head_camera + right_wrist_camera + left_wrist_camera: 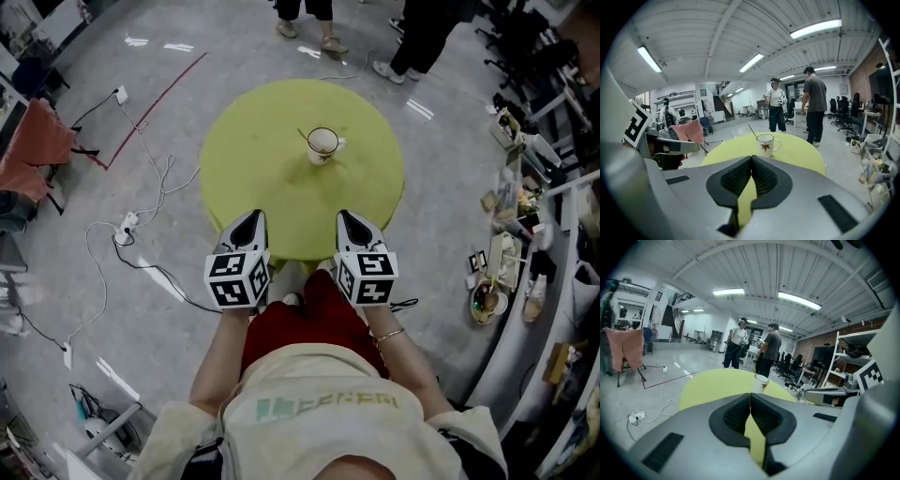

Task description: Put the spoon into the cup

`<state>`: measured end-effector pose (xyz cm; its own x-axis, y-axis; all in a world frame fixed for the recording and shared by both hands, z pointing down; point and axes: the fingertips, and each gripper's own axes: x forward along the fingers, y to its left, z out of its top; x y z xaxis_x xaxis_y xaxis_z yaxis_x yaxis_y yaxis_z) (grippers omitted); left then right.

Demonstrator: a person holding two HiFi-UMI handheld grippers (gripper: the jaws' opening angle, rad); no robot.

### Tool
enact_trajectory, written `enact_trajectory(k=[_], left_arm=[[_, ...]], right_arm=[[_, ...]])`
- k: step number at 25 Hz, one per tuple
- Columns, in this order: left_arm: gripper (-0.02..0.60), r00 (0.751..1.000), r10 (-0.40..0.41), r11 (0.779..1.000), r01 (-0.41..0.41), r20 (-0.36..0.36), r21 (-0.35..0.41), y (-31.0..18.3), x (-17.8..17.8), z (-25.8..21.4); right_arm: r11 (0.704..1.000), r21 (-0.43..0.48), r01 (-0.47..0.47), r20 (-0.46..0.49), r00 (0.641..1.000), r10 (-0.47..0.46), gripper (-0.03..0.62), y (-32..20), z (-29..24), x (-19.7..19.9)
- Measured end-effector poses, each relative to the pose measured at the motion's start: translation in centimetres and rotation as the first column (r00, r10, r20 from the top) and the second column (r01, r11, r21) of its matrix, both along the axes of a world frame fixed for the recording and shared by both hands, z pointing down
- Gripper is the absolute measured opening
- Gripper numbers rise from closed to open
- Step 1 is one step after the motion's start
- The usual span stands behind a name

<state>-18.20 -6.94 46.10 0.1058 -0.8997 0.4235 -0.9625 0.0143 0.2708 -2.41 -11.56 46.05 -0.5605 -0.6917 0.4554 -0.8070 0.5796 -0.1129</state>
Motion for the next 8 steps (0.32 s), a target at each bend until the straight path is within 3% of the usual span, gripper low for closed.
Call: enact_trajectory(k=[8], left_arm=[[0.025,1.0,0.011,1.0,-0.011,0.003,0.011,3.7,-0.8,-0.6]], right_arm=[[1.0,0.015,-0.017,0.013,1.0,0.017,0.035,3.5,-0.7,-0.4]])
